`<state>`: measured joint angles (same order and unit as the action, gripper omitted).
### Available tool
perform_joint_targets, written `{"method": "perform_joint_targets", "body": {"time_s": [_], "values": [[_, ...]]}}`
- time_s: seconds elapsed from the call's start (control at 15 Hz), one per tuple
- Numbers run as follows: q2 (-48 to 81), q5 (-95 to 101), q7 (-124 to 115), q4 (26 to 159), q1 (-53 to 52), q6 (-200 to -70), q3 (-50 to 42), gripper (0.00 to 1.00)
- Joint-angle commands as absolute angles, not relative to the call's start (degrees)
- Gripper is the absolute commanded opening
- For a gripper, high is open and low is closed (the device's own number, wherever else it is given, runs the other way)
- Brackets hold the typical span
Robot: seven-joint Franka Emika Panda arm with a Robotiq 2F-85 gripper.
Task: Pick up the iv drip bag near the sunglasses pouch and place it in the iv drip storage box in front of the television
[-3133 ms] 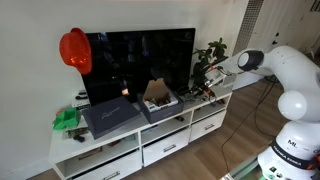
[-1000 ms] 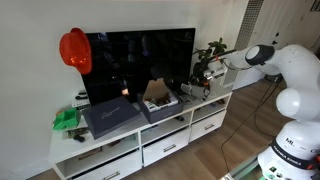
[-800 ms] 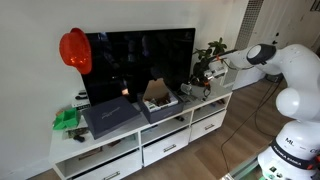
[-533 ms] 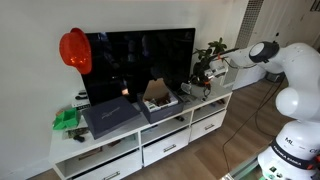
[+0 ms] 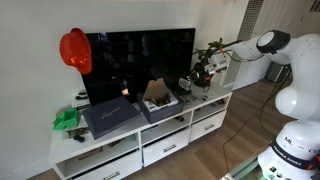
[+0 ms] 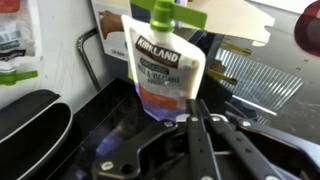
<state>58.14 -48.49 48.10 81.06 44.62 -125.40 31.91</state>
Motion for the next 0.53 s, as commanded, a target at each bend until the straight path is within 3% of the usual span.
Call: {"method": "perform_joint_targets", "body": {"time_s": [0.0, 0.47], "values": [[48.87, -55.5, 51.23, 88.9, 42.0, -121.86, 27.79, 0.01], [38.51, -61.8, 51.63, 94.06, 27.91, -117.63, 17.17, 0.0]]}}
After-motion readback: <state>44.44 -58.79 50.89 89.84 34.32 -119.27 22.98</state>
